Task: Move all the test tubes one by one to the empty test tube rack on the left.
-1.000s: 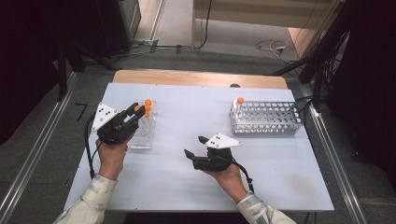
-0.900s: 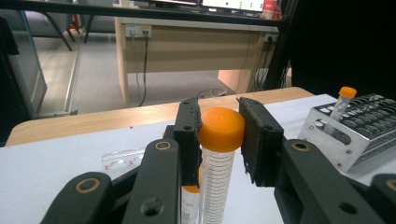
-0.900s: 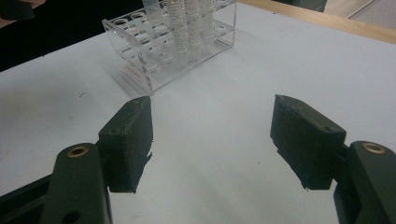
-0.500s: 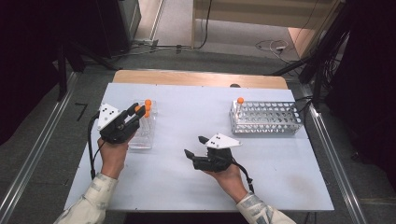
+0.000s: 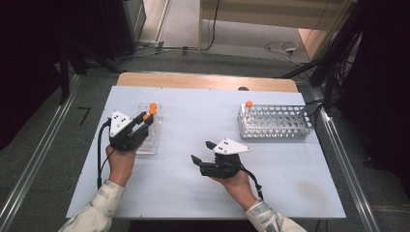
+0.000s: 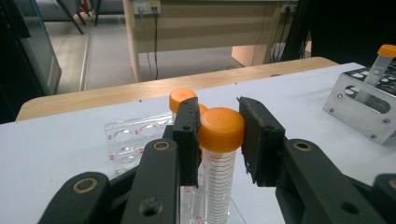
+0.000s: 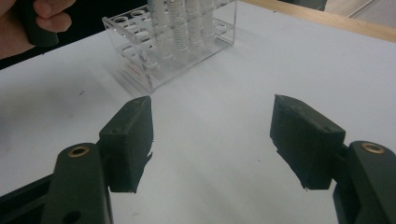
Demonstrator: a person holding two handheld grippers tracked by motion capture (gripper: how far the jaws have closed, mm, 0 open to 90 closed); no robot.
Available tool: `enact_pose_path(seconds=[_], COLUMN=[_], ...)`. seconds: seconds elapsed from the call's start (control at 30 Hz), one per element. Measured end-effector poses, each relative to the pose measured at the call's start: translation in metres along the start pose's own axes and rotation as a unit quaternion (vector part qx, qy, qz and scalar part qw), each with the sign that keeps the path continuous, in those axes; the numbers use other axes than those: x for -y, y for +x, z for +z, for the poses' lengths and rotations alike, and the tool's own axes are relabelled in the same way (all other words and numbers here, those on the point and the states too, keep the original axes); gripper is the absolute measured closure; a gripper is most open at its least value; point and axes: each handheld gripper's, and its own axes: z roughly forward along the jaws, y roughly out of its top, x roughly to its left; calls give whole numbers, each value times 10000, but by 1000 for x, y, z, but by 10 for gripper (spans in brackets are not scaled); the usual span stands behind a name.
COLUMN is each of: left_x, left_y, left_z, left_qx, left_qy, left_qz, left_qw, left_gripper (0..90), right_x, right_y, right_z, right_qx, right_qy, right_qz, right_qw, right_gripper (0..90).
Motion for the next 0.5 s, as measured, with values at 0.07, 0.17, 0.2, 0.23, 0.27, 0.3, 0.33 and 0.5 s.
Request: enact_pose_path(seconds=[0.07, 0.17, 0.2, 0.23, 0.27, 0.3, 0.33, 0.5], left_x=[0, 1, 1, 1, 1, 1, 0, 0], left_y=[0, 0, 0, 0, -1, -1, -1, -2], left_z=[0, 0, 0, 0, 0, -1, -1, -1], left_qx=[2, 7, 10, 11, 11, 23, 31, 46], left_qy=[7, 13, 15, 18, 12, 6, -16, -21], left_qz=[-7, -2, -9, -5, -15, -17, -16, -27], left_qw=[10000, 10000, 10000, 10000, 10000, 10000, 10000, 10000], left_gripper=[645, 636, 627, 623, 622, 621, 613, 594], right_x=[0, 0, 0, 0, 1, 1, 1, 1], right_y=[0, 0, 0, 0, 0, 0, 1, 0], right_z=[0, 0, 0, 0, 1, 1, 1, 1], right_qx=[3, -1, -4, -7, -5, -9, -4, -6], right_qy=[2, 3, 11, 14, 16, 16, 25, 14], right_qz=[3, 7, 14, 10, 10, 9, 10, 15], right_qw=[10000, 10000, 10000, 10000, 10000, 10000, 10000, 10000], right_gripper=[289, 289, 289, 289, 289, 289, 289, 289])
